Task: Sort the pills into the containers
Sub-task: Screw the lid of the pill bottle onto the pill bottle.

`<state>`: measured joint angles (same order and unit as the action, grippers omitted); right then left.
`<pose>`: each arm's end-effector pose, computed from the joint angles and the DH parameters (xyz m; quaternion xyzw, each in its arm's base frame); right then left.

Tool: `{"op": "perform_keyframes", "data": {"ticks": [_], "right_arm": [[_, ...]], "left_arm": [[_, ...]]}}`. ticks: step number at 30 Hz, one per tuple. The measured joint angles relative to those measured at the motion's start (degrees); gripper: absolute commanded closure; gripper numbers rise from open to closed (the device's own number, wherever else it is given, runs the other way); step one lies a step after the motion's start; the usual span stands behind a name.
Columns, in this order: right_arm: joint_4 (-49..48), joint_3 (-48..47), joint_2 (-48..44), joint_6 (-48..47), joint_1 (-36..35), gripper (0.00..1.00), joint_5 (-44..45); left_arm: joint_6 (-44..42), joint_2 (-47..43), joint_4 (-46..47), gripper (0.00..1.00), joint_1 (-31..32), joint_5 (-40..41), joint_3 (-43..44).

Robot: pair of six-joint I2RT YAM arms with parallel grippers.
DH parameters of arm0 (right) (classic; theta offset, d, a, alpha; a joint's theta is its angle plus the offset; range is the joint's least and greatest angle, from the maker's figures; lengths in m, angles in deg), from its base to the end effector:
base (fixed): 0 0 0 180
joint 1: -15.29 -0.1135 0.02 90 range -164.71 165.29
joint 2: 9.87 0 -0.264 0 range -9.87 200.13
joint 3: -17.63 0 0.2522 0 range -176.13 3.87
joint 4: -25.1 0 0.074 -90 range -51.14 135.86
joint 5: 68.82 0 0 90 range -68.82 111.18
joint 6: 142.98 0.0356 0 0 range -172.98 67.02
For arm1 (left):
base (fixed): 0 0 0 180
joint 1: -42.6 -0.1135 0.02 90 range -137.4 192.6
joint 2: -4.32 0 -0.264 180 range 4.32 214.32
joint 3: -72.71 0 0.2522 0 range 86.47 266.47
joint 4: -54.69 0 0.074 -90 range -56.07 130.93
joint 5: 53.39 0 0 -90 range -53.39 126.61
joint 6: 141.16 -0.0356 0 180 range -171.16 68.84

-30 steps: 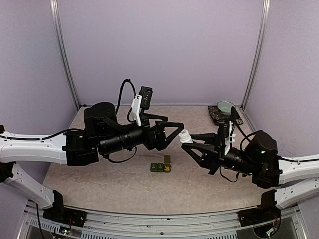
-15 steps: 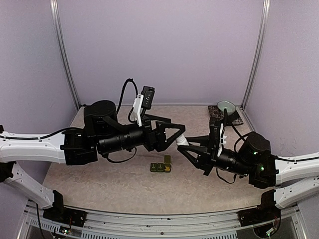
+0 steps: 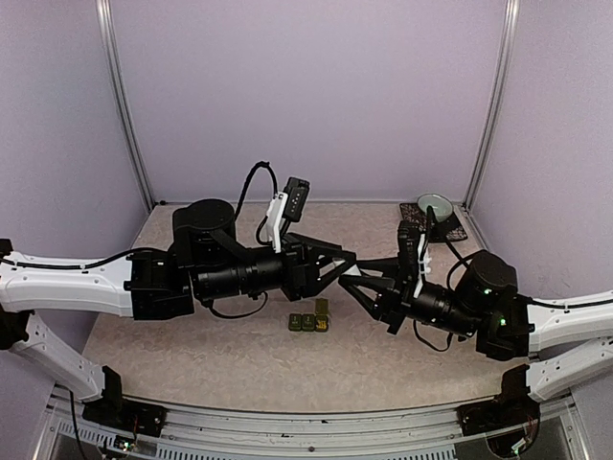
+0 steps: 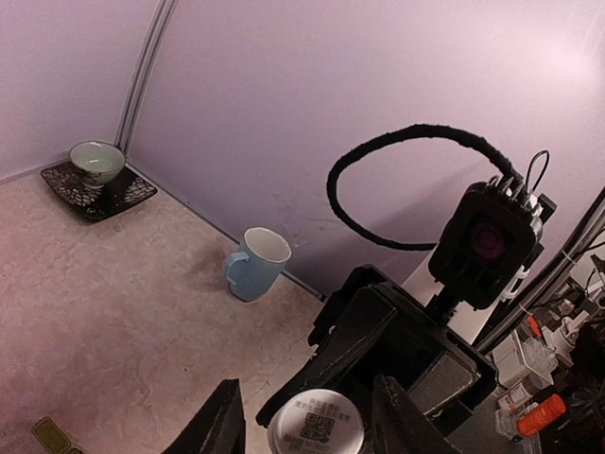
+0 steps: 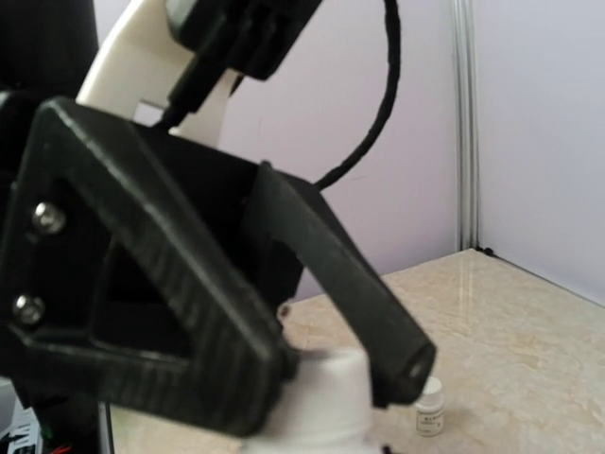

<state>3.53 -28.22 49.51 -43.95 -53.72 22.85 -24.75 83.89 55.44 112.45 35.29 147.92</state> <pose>0.0867 0.2230 0.2970 -0.3182 0.5734 0.4678 0.5925 0.1140 -0.3129 0.3471 0.2771 0.6743 -0.5153 0.4506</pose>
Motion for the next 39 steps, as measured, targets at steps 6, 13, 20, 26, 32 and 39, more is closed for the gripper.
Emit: {"op": "perform_keyframes", "data": {"ticks": [6, 13, 20, 26, 32, 39], "right_arm": [[0.4, -0.4, 1.0, 0.0, 0.0, 1.0, 0.1], [1.0, -0.7, 1.4, 0.0, 0.0, 1.0, 0.1], [1.0, -0.7, 1.3, 0.0, -0.1, 1.0, 0.4], [1.3, -0.7, 0.7, 0.1, -0.1, 1.0, 0.1], [1.2, 0.3, -2.0, 1.2, -0.1, 1.0, -3.7], [1.0, 1.4, -3.5, 4.8, 1.0, 1.0, -11.6]], "left_arm": [[0.0, 0.0, 0.0, 0.55, 0.0, 0.1, 0.0], [0.1, 0.0, 0.0, 0.7, 0.0, 0.3, 0.0], [0.0, 0.0, 0.0, 0.79, 0.0, 0.7, 0.0], [-0.7, 0.0, 0.3, 0.79, 0.0, 0.1, 0.0], [-4.0, -0.2, 2.9, 0.79, 0.0, -4.7, -0.4], [-8.9, -1.0, 5.4, 0.81, 0.0, -12.4, -2.3]]}}
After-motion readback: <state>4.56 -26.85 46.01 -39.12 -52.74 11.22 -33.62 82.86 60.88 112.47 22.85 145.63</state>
